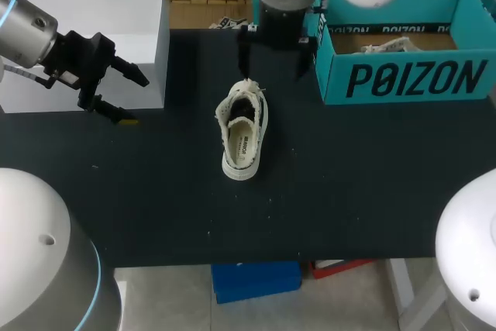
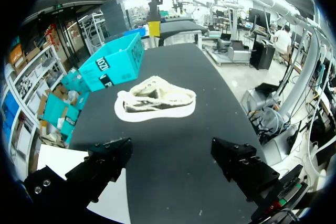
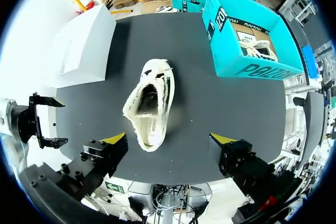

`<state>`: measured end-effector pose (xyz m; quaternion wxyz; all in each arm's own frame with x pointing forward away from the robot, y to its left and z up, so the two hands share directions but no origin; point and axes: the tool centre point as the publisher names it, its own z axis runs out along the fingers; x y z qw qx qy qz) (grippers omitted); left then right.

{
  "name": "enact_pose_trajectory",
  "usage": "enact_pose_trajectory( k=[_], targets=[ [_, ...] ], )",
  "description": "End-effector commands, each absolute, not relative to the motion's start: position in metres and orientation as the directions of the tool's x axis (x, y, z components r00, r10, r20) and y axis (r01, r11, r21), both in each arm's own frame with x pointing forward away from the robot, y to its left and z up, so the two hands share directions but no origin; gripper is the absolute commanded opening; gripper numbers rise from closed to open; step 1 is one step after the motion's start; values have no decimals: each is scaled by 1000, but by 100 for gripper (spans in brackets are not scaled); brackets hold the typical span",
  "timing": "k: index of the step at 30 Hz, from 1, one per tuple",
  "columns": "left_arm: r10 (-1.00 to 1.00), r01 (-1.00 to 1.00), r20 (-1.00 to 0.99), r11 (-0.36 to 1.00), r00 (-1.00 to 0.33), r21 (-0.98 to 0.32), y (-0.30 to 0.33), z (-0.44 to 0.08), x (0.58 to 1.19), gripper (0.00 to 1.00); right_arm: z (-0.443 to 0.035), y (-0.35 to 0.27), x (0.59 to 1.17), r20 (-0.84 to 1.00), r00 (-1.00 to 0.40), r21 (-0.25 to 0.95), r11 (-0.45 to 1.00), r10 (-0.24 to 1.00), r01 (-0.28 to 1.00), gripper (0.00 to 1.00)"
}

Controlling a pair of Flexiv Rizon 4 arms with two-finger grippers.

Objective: Take the shoe out of the shoebox, open the shoe tongue, remove and reinsert the insole, then place the shoe into the shoebox

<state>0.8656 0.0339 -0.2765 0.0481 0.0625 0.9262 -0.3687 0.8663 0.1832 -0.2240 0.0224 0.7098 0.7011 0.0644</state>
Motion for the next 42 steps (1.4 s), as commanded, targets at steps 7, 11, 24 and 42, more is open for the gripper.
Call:
enact_pose_trajectory(
  k=[7,11,24,42],
  targets=[
    [79,151,-137,723,-987,-675,34,-277,865,100,-252,188,878,-32,3,105,0,999,994,100],
    [79,151,-137,723,-987,-675,34,-277,865,100,-266,189,879,-22,-3,97,5,1000,995,73],
    [79,151,-137,723,-987,-675,34,-277,865,100,-317,199,888,46,-12,54,10,999,998,49],
    [79,151,-137,723,-987,-675,34,-277,865,100,-374,196,893,80,-47,-18,48,996,999,49]
  ],
)
